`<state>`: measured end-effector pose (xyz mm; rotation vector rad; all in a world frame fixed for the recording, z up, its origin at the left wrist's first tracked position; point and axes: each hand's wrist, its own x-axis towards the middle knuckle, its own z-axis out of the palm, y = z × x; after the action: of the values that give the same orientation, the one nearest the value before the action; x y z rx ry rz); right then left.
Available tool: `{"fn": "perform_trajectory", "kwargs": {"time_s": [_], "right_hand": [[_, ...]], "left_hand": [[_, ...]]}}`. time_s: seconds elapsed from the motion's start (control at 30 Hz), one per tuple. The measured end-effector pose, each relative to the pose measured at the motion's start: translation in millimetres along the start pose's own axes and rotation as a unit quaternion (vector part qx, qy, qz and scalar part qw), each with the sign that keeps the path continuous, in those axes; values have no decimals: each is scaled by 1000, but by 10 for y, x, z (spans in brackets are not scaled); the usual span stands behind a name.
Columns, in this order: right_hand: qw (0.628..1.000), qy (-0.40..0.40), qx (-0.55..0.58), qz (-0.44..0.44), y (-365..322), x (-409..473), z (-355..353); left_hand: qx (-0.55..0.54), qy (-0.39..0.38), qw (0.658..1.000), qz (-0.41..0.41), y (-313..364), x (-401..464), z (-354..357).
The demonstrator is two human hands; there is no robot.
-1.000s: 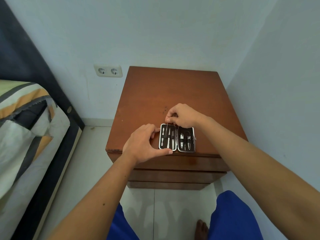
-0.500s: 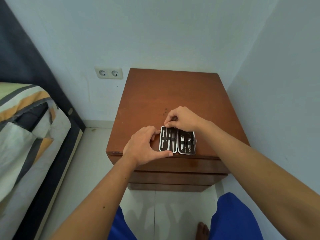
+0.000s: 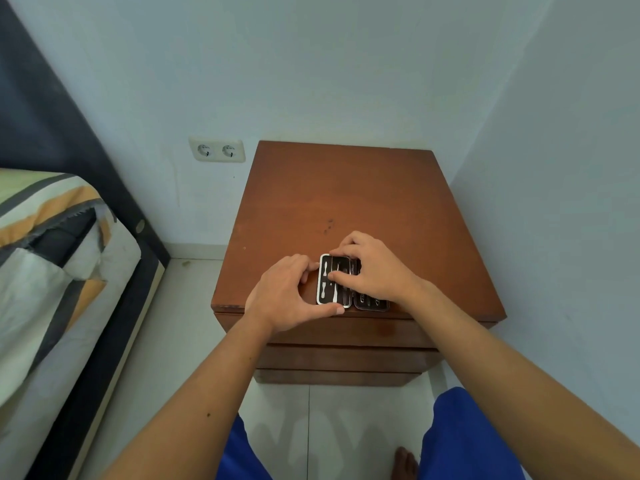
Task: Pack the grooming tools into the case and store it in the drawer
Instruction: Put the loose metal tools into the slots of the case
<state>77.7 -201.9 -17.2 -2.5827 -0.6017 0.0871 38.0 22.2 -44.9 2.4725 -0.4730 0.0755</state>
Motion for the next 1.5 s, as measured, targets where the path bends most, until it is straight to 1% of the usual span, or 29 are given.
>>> {"fn": "perform_trajectory", "kwargs": {"time_s": [0.23,0.37,0.57,0.67,0.77,0.9,0.97,1.17,1.37,1.5], "right_hand": [[1000,4,2,-9,-22,-91,33],[1000,-2,22,-5,-22,-114,31],[999,10,46,-1,-43,-137,47],[994,56,86,22,-16,-189,10],[992,106,58,47,114,-299,-41],[985,112,35,130,350,-477,-66],[982,116,38,146,417,-531,-82],[980,107,73,152,430,-670,-168],[976,81,142,142,449,-1017,-194],[975,114,129,137,389,-1103,-51]], "left_hand": [[1,3,1000,-2,-10,1,9],[0,-1,1000,-4,-14,6,7],[-4,0,1000,-1,-15,4,11],[-5,0,1000,-1,-3,5,8],[-5,3,1000,0,4,0,4],[-6,1,1000,-4,-7,-11,10],[-8,-1,1000,-5,-14,-11,13],[-15,8,1000,-9,-58,13,44],[-49,24,998,-13,-91,57,57],[-77,8,996,-38,-80,133,33]]}}
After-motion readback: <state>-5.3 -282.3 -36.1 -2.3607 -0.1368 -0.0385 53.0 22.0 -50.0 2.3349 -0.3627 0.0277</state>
